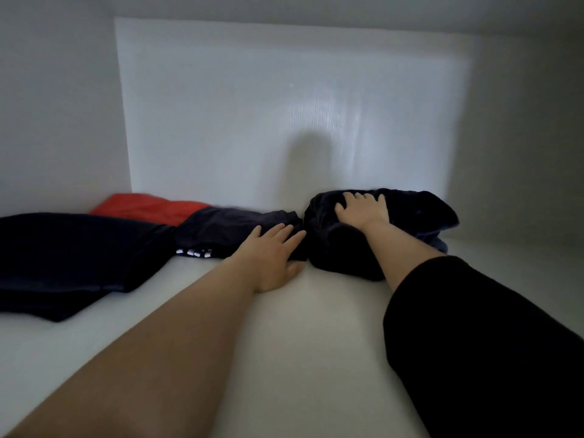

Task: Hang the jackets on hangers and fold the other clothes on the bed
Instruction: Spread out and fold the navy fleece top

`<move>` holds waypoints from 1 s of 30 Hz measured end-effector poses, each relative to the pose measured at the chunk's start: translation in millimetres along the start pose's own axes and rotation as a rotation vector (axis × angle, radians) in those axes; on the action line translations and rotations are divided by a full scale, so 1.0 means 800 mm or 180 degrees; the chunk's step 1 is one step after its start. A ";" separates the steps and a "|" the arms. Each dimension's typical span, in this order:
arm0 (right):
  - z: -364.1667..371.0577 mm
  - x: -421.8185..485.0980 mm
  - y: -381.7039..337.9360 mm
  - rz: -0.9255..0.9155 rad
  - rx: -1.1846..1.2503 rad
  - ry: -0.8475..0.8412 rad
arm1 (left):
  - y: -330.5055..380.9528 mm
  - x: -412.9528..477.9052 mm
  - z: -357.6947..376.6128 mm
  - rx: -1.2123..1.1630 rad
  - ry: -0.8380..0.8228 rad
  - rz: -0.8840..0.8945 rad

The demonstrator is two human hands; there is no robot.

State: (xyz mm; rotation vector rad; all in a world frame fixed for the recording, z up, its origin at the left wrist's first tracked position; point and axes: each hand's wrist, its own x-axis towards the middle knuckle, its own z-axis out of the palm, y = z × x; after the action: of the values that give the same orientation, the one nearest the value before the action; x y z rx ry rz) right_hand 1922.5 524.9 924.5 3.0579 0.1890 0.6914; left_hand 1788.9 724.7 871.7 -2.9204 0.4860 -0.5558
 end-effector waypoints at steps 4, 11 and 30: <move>-0.016 -0.012 -0.004 -0.0006 0.0167 0.0037 | 0.004 -0.001 -0.007 0.0333 -0.0058 0.0011; -0.080 -0.119 -0.004 -0.0350 0.0296 0.0155 | 0.038 -0.030 -0.062 0.0292 0.0452 -0.0279; -0.306 -0.676 0.010 0.0332 -0.0848 0.1008 | 0.268 -0.395 -0.210 -0.0665 0.1260 0.0795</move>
State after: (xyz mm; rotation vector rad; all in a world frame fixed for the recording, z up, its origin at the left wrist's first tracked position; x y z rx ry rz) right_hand 1333.9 447.0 914.1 2.7065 -0.0606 1.1064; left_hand 1385.5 618.2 881.0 -2.8703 0.9937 -1.1100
